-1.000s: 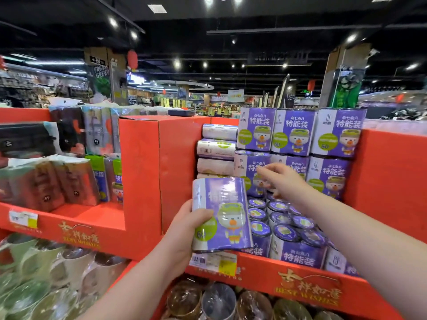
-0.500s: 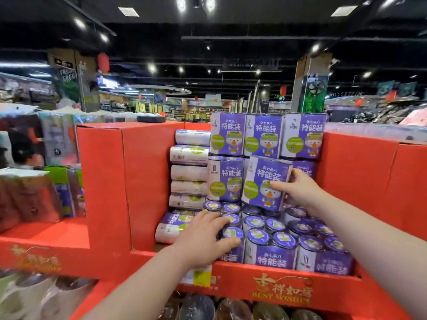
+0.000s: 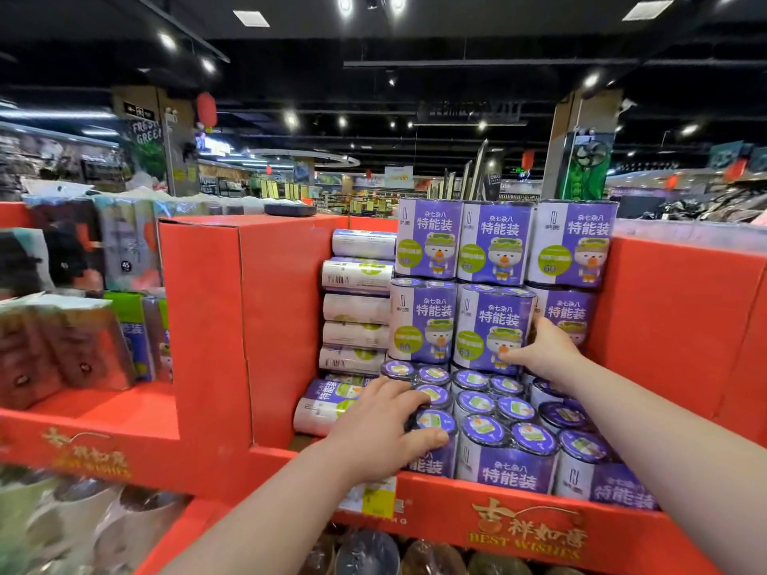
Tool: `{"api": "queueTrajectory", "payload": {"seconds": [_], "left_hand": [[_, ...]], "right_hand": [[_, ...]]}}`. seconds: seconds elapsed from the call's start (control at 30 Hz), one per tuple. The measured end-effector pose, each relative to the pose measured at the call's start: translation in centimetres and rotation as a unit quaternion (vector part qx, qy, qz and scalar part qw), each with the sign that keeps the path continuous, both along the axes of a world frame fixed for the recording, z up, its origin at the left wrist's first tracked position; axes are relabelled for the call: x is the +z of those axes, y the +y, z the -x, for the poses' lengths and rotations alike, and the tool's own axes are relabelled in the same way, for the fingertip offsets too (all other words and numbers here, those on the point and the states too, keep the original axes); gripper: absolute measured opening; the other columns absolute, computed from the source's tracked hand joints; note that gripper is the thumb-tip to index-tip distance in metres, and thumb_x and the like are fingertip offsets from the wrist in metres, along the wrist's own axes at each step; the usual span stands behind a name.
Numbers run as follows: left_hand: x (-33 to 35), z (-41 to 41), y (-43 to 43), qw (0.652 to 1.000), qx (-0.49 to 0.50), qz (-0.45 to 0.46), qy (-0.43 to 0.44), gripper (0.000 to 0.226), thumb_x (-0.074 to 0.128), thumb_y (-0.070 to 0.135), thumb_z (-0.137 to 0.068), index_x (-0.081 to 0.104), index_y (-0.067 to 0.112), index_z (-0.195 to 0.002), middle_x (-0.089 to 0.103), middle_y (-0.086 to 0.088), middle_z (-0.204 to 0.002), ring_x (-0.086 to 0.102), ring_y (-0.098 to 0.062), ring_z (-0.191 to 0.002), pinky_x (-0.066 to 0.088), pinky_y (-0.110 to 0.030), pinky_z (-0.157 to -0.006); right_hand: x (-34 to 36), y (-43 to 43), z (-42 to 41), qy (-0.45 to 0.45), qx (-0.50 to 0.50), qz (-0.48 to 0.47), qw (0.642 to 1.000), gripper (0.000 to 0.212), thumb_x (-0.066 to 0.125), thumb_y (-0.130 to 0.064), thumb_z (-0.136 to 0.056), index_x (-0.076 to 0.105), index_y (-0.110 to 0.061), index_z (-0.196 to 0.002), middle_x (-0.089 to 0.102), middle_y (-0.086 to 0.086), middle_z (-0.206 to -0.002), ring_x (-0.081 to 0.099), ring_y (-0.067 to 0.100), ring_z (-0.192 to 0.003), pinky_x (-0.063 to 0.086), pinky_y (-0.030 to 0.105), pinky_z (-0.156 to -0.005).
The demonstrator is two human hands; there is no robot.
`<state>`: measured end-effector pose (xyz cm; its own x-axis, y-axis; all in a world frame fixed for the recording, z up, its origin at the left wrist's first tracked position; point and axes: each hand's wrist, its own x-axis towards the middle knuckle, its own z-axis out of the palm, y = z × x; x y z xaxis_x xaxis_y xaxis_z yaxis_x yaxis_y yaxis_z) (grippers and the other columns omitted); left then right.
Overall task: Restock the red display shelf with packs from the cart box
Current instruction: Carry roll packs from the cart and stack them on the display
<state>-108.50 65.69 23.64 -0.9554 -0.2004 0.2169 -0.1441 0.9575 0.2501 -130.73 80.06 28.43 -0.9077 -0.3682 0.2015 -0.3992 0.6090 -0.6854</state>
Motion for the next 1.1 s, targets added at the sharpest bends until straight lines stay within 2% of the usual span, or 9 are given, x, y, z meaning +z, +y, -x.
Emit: {"api": "queueTrajectory", "payload": {"seconds": [0.17,0.4,0.57,0.63,0.7,0.8,0.87,0.93,1.1], "left_hand": [[0.0,0.0,-0.1,1.000,-0.003,0.000,0.002,0.062,0.046,0.057,-0.091,0.037,0.027,-0.145,0.031,0.003,-0.150,0.018,-0.014,-0.140,0.013,-0.026,-0.114],[0.0,-0.2,0.1,1.000,0.004,-0.007,0.020,0.063,0.049,0.058,-0.090,0.042,0.024,-0.142,0.038,0.002,-0.145,0.025,-0.014,-0.138,0.019,-0.027,-0.114],[-0.3,-1.6,1.9,0.994,0.045,0.013,0.101,0.067,0.045,0.067,-0.083,0.055,0.018,-0.128,0.047,-0.001,-0.133,0.037,-0.018,-0.130,0.031,-0.029,-0.107],[-1.0,-2.9,3.2,0.985,0.065,0.009,0.157,0.076,0.034,0.068,-0.072,0.059,0.015,-0.121,0.049,-0.006,-0.132,0.042,-0.023,-0.127,0.035,-0.033,-0.105],[-2.4,-4.3,4.0,0.979,0.085,0.020,0.182,0.073,0.037,0.062,-0.071,0.061,0.012,-0.118,0.051,-0.012,-0.132,0.047,-0.030,-0.125,0.040,-0.038,-0.103],[-4.2,-7.2,4.7,0.983,0.111,0.019,0.148,0.063,0.048,0.055,-0.070,0.062,0.010,-0.113,0.058,-0.013,-0.120,0.057,-0.034,-0.110,0.053,-0.044,-0.089],[-5.2,-9.5,5.0,0.985,0.129,0.032,0.109,0.062,0.047,0.053,-0.068,0.060,0.011,-0.112,0.059,-0.012,-0.116,0.059,-0.033,-0.105,0.055,-0.045,-0.082],[-6.0,-11.7,5.4,0.984,0.159,0.043,0.062,0.069,0.041,0.054,-0.067,0.058,0.012,-0.120,0.057,-0.011,-0.122,0.055,-0.033,-0.109,0.052,-0.043,-0.087],[-7.6,-16.7,6.2,0.974,0.214,0.080,0.004,0.078,0.031,0.057,-0.068,0.054,0.012,-0.127,0.053,-0.012,-0.130,0.050,-0.032,-0.117,0.045,-0.044,-0.096]], "right_hand": [[-0.3,-0.1,-0.5,0.016,-0.013,-0.021,1.000,0.064,0.081,-0.029,-0.073,0.048,-0.008,-0.122,0.061,0.012,-0.123,0.056,0.030,-0.112,0.045,0.034,-0.083],[0.4,1.1,-3.2,0.041,-0.033,0.020,0.998,0.078,0.081,-0.030,-0.072,0.039,-0.007,-0.133,0.049,0.014,-0.135,0.047,0.029,-0.124,0.041,0.038,-0.098],[1.1,3.1,-7.6,0.135,0.042,-0.041,0.989,0.048,0.069,-0.026,-0.082,0.055,-0.011,-0.125,0.052,0.011,-0.129,0.051,0.027,-0.119,0.040,0.034,-0.096],[0.7,3.7,-9.9,0.175,0.102,-0.078,0.976,0.035,0.063,-0.027,-0.086,0.060,-0.016,-0.119,0.055,0.005,-0.125,0.052,0.023,-0.117,0.041,0.033,-0.096],[-0.2,4.0,-12.6,0.212,0.166,-0.111,0.957,0.028,0.060,-0.029,-0.088,0.062,-0.020,-0.115,0.057,0.001,-0.123,0.051,0.021,-0.119,0.041,0.033,-0.097],[-2.2,4.2,-16.7,0.258,0.260,-0.139,0.920,0.028,0.055,-0.037,-0.089,0.063,-0.021,-0.110,0.060,0.000,-0.114,0.052,0.021,-0.114,0.041,0.033,-0.094],[-3.8,3.9,-19.1,0.262,0.326,-0.160,0.894,0.042,0.044,-0.050,-0.082,0.063,-0.022,-0.108,0.061,-0.001,-0.109,0.054,0.022,-0.109,0.042,0.035,-0.093],[-5.9,3.4,-20.8,0.259,0.379,-0.195,0.867,0.046,0.042,-0.052,-0.080,0.061,-0.025,-0.112,0.060,-0.003,-0.112,0.053,0.021,-0.111,0.043,0.036,-0.095],[-10.2,2.5,-24.3,0.244,0.449,-0.270,0.816,0.030,0.053,-0.043,-0.086,0.057,-0.027,-0.110,0.057,-0.003,-0.113,0.052,0.022,-0.110,0.044,0.034,-0.089]]}}
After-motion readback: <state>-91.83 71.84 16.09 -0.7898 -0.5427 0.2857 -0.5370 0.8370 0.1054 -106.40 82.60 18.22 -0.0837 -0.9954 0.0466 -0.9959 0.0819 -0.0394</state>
